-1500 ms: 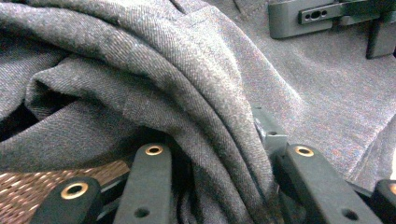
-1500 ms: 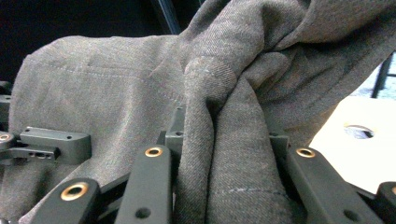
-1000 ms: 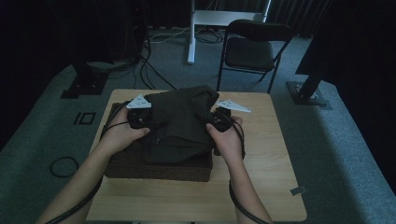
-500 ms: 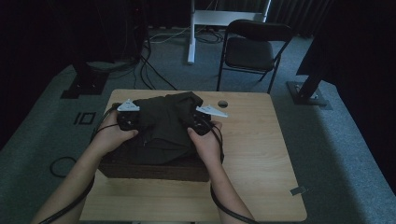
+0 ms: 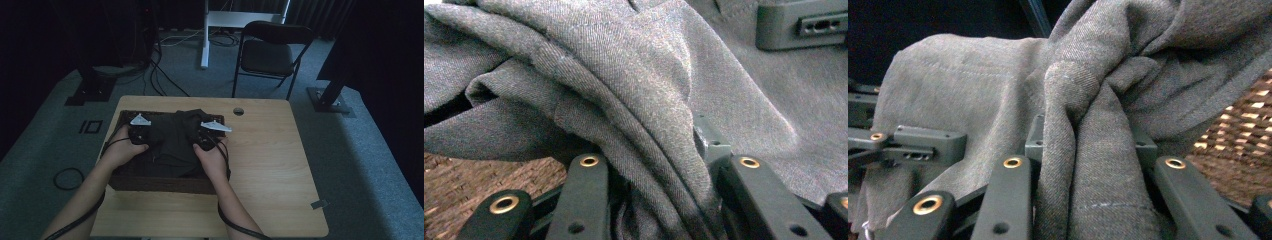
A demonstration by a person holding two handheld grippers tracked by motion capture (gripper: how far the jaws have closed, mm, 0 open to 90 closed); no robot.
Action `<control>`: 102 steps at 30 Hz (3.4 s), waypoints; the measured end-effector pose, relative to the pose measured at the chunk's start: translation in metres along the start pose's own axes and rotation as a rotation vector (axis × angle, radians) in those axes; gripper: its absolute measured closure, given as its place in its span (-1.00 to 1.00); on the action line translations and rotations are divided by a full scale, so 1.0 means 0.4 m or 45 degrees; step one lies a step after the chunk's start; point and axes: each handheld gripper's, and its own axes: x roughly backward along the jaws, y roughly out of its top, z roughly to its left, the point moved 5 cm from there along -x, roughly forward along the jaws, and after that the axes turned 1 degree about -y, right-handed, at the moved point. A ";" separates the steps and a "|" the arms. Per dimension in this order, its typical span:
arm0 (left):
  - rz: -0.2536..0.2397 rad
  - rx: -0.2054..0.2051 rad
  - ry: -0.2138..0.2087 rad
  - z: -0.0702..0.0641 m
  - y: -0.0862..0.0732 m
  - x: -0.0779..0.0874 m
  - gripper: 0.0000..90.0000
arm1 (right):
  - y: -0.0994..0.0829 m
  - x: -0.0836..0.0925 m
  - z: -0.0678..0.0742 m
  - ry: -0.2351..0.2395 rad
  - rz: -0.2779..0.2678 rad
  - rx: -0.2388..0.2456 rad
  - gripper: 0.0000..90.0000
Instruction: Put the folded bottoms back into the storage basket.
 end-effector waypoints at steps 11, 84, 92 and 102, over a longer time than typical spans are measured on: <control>0.052 0.042 -0.002 0.022 -0.054 -0.070 0.49 | -0.061 -0.060 -0.028 -0.020 0.138 -0.051 0.45; -0.209 0.012 0.029 -0.085 0.043 0.065 -0.56 | 0.072 0.051 -0.033 -0.092 0.133 0.379 -0.69; -0.239 -0.036 0.000 -0.129 0.042 0.096 -0.56 | 0.095 0.122 -0.041 -0.101 0.084 0.386 -0.69; -0.321 -0.052 -0.039 -0.178 0.035 0.135 -0.57 | 0.092 0.186 -0.078 -0.132 0.062 0.414 -0.73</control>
